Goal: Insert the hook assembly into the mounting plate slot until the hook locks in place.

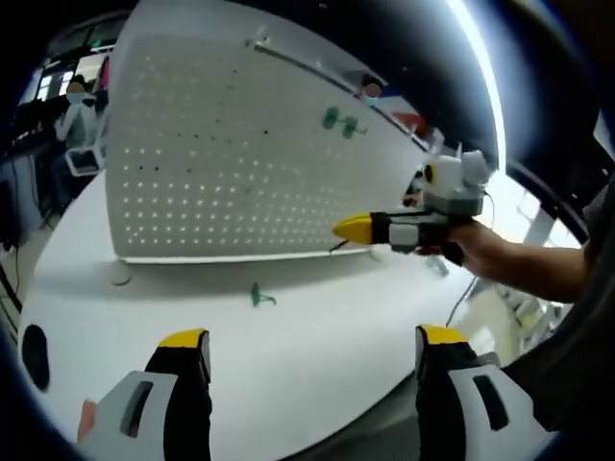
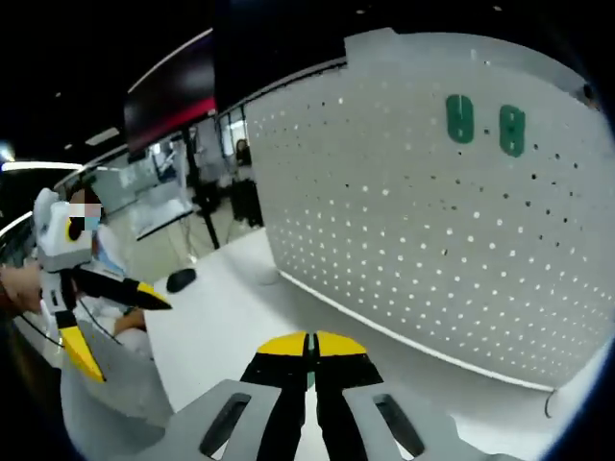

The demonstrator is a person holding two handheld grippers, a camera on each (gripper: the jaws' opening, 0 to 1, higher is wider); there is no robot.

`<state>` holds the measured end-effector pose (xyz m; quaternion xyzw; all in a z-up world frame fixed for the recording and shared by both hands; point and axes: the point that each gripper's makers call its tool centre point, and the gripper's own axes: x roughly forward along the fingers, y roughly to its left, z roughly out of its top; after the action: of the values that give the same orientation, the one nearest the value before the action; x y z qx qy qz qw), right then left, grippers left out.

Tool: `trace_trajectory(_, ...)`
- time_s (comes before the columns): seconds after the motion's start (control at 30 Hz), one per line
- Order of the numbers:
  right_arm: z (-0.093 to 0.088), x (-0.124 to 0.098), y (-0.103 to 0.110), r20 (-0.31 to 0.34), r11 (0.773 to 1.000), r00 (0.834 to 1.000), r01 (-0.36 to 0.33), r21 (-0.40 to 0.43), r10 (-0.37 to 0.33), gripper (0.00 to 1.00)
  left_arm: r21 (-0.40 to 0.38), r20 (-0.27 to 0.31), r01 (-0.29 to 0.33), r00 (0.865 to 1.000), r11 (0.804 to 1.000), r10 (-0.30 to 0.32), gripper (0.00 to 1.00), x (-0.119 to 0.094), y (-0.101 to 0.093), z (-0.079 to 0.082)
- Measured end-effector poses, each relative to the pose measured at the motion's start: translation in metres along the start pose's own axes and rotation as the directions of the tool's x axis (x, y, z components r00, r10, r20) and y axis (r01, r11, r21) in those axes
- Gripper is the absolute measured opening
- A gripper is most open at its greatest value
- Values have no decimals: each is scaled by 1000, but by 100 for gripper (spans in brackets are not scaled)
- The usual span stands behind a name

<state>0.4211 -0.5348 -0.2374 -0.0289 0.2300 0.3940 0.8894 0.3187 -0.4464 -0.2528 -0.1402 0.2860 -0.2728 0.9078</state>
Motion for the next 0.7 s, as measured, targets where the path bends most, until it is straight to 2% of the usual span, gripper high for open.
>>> trace_trajectory(0.1, 4, -8, 11, 38, 1000, 999, 10, 18, -10, 0, 6, -2, 0, 1000, 1000, 0, 85, 4, -2, 3)
trace_trajectory(0.17, 8, -12, 19, 71, 999, 997, 12, 40, -15, 0, 32, -35, 14, 999, 999, -13, 77, 7, -6, 0)
trace_trajectory(0.27, 11, -17, 30, 105, 997, 994, 6, 78, -14, 0, 30, -28, 23, 999, 999, -22, 72, 9, -8, 4)
trace_trajectory(0.33, 14, -19, 38, 128, 994, 992, -1, 109, -13, 0, 1, -17, 32, 999, 999, -32, 71, 12, -10, 6)
trace_trajectory(0.4, 15, -22, 45, 141, 991, 990, -8, 133, -11, 0, -27, -16, 44, 999, 999, -44, 65, 13, -12, 8)
trace_trajectory(0.5, 17, -25, 55, 169, 986, 986, -17, 165, -12, 0, -40, -16, 49, 999, 998, -50, 58, 14, -12, 9)
trace_trajectory(0.7, 26, -27, 72, 222, 974, 975, -37, 224, -14, 0, -70, 23, 65, 998, 995, -63, 47, 14, -17, 16)
